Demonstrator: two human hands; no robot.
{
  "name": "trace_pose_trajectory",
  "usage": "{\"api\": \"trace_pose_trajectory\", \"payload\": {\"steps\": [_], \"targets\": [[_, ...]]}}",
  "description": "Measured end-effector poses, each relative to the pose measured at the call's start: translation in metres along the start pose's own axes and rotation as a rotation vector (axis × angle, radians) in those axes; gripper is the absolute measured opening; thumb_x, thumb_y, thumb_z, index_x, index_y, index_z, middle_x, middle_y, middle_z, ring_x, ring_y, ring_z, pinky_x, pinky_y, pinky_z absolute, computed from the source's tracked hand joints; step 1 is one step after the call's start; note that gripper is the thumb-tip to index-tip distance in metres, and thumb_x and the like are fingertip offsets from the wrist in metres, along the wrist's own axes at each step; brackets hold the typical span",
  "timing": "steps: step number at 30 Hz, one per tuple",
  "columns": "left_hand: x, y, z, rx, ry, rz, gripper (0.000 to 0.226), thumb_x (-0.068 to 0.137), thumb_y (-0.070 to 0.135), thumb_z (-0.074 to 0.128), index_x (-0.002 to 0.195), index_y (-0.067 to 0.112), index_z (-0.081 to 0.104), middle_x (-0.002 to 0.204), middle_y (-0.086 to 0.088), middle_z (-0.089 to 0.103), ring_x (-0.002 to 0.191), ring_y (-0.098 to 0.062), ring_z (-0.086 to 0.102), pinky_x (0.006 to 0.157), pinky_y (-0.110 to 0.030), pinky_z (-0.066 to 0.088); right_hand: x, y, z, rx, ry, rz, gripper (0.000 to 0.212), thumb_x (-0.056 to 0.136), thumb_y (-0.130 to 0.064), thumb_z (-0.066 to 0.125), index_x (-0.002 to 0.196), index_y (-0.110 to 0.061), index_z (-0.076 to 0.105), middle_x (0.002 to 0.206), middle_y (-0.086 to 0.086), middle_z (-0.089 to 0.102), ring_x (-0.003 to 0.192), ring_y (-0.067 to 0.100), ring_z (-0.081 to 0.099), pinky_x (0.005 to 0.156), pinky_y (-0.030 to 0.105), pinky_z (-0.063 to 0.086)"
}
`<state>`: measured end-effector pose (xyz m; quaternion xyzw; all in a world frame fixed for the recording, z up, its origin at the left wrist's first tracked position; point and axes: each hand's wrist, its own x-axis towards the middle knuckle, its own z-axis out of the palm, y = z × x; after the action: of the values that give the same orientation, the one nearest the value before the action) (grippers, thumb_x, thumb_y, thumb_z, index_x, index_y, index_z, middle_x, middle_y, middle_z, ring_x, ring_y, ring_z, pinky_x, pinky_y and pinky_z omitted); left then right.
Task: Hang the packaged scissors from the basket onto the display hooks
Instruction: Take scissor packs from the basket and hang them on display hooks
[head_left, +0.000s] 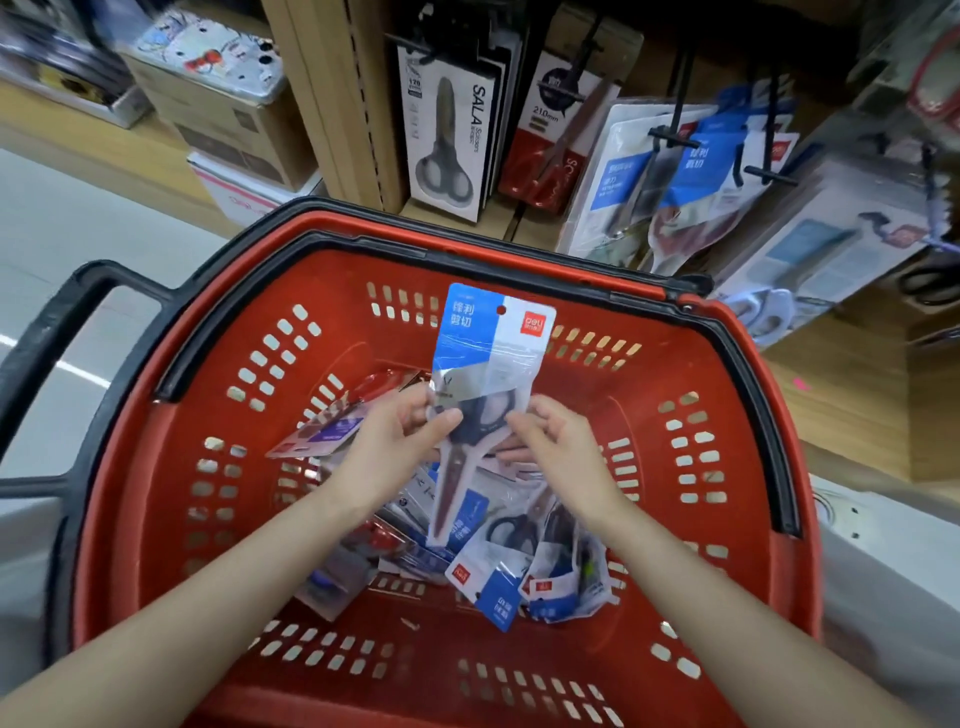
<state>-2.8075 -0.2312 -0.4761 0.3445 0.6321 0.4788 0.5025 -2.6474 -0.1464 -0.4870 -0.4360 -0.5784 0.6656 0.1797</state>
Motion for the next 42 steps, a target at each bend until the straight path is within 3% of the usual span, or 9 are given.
{"api": "trace_pose_trajectory", "payload": {"steps": [4,11,15,20,23,26,31,36,42], "targets": [[-0.010,-0.003,-0.019,0.093,0.075,0.030,0.025,0.095,0.006,0.051,0.103,0.026,0.065,0.093,0.005,0.074,0.087,-0.006,0.068,0.073,-0.017,0.050,0.011,0.064,-0.018,-0.396,-0.094,0.116,0.021,0.091,-0.021,0.060,0.112,-0.018,0.060,0.112,-0.005,0.064,0.107,0.013,0.062,0.097,0.029,0.048],[-0.015,-0.006,-0.035,0.082,0.178,-0.010,0.017,0.095,0.005,0.050,0.104,0.007,0.065,0.091,0.001,0.074,0.086,-0.009,0.069,0.071,-0.024,0.056,0.015,0.123,-0.020,-1.040,-0.486,0.238,0.061,0.087,-0.029,0.066,0.142,-0.021,0.039,0.151,-0.003,0.033,0.136,0.019,0.037,0.111,0.034,0.032],[-0.013,-0.010,-0.037,0.102,0.202,-0.062,0.018,0.095,0.007,0.051,0.105,-0.004,0.062,0.094,-0.004,0.073,0.087,-0.014,0.070,0.079,-0.036,0.058,0.018,0.125,-0.021,-1.258,-0.596,0.192,0.060,0.081,-0.029,0.070,0.135,-0.024,0.044,0.145,0.000,0.039,0.135,0.021,0.032,0.113,0.039,0.026],[-0.011,-0.010,-0.036,0.091,0.215,-0.112,0.017,0.095,0.006,0.052,0.105,0.008,0.066,0.092,0.000,0.074,0.087,-0.013,0.070,0.079,-0.035,0.058,0.023,0.120,-0.025,-1.296,-0.685,0.215,0.038,0.080,-0.033,0.071,0.114,-0.022,0.056,0.127,0.000,0.049,0.124,0.020,0.040,0.106,0.035,0.027],[-0.010,-0.018,-0.039,0.143,0.243,-0.153,0.014,0.095,0.012,0.054,0.102,0.009,0.065,0.091,-0.002,0.073,0.086,-0.016,0.070,0.080,-0.043,0.058,0.027,0.113,-0.027,-1.159,-0.628,0.240,0.016,0.084,-0.031,0.067,0.094,-0.030,0.054,0.103,-0.007,0.056,0.111,0.019,0.052,0.094,0.029,0.040],[-0.009,-0.024,-0.038,0.187,0.255,-0.170,0.014,0.096,0.020,0.051,0.107,0.024,0.060,0.103,-0.002,0.068,0.095,-0.023,0.066,0.084,-0.051,0.054,0.029,0.091,-0.024,-0.976,-0.424,0.171,0.012,0.093,-0.026,0.056,0.103,-0.027,0.050,0.098,-0.005,0.062,0.093,0.019,0.063,0.079,0.032,0.049],[-0.012,-0.020,-0.030,0.206,0.268,-0.199,0.025,0.098,0.019,0.048,0.122,0.025,0.048,0.117,0.007,0.062,0.107,-0.015,0.061,0.093,-0.048,0.050,0.025,0.031,-0.012,-0.708,-0.010,-0.071,0.017,0.097,-0.028,0.051,0.090,-0.016,0.042,0.068,0.001,0.056,0.059,0.016,0.051,0.058,0.034,0.038],[-0.016,-0.001,-0.007,0.124,0.150,-0.219,0.026,0.099,0.011,0.045,0.121,0.023,0.050,0.111,0.001,0.066,0.098,-0.014,0.066,0.082,-0.034,0.056,0.003,-0.011,-0.014,-0.362,0.071,-0.033,0.010,0.095,-0.028,0.053,0.101,-0.020,0.055,0.092,0.003,0.067,0.083,0.018,0.065,0.075,0.040,0.056],[-0.022,0.029,0.029,-0.101,0.065,-0.173,0.019,0.100,0.015,0.045,0.115,0.015,0.057,0.092,0.001,0.070,0.066,-0.003,0.067,0.064,-0.022,0.057,-0.032,-0.032,-0.028,-0.143,0.043,0.087,0.026,0.096,-0.027,0.051,0.113,-0.009,0.056,0.102,0.011,0.068,0.084,0.020,0.070,0.067,0.036,0.060]]}}
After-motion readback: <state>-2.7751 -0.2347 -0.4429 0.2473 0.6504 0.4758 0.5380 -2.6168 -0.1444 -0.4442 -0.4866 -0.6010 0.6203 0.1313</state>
